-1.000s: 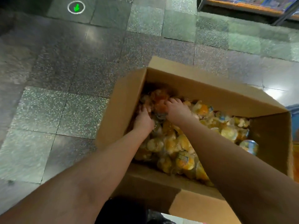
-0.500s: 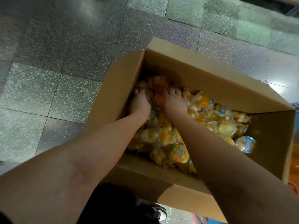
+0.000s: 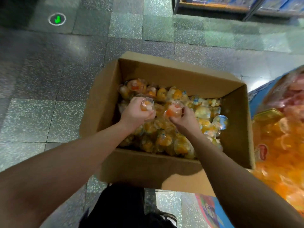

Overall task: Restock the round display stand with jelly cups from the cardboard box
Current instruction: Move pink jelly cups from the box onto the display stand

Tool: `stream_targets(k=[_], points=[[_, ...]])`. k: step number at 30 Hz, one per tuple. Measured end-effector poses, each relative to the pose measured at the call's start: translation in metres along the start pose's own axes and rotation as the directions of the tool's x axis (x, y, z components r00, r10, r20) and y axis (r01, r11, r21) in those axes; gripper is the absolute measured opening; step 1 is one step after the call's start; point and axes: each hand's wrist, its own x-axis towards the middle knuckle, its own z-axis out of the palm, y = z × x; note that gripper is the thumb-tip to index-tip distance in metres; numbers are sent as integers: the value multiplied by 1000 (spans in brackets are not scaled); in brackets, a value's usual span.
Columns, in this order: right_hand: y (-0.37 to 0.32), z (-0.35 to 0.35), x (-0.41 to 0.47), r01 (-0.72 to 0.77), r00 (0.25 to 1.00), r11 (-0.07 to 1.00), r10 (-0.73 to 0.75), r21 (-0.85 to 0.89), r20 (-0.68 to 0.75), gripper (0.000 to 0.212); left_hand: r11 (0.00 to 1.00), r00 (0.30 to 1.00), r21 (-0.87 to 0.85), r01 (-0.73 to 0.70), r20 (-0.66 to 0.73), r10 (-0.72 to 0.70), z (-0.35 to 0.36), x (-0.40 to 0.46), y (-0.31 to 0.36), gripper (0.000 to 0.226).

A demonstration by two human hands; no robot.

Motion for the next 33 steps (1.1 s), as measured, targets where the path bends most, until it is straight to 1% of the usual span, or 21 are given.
stream_targets(k=[3,4,8,9,11,13,16,18,20,23,26,31,33], points=[[38,-41,-51,20,998,987,-10,156,-65,35,998,998,-30,-52,18,52,22,-37,39,50],[51,-56,-69,24,996,981,-7,194,-90,31,996,996,-31,-80,29,81,31,-51,54,53],[103,-109,-145,60,976,942,15,331,-219,32,985,982,-22,-170,79,171,76,-104,109,58],[117,-122,-164,62,971,931,28,359,-238,31,980,977,-8,-199,79,199,89,-118,125,56],[145,-145,-203,70,955,918,51,390,-292,31,953,951,31,-303,73,300,118,-145,155,47],[174,-166,-244,100,931,908,59,407,-360,31,926,916,3,-378,143,374,146,-176,183,39],[218,-191,-302,79,894,898,129,434,-429,30,900,852,-65,-431,299,430,191,-218,218,40],[249,-204,-339,72,854,889,179,452,-489,30,863,794,-57,-503,365,486,223,-243,238,43],[278,-214,-376,38,817,882,243,470,-523,34,812,737,1,-583,422,528,253,-270,259,44],[321,-219,-425,0,750,866,331,501,-573,33,737,656,45,-674,494,570,297,-304,280,55],[358,-214,-460,-62,682,821,450,568,-576,31,681,573,34,-731,573,586,337,-333,294,58],[404,-197,-492,-136,571,751,593,646,-568,49,630,473,17,-777,676,565,387,-358,301,59],[417,-194,-501,-148,532,720,636,678,-559,50,611,429,-12,-791,701,569,404,-364,302,55]])
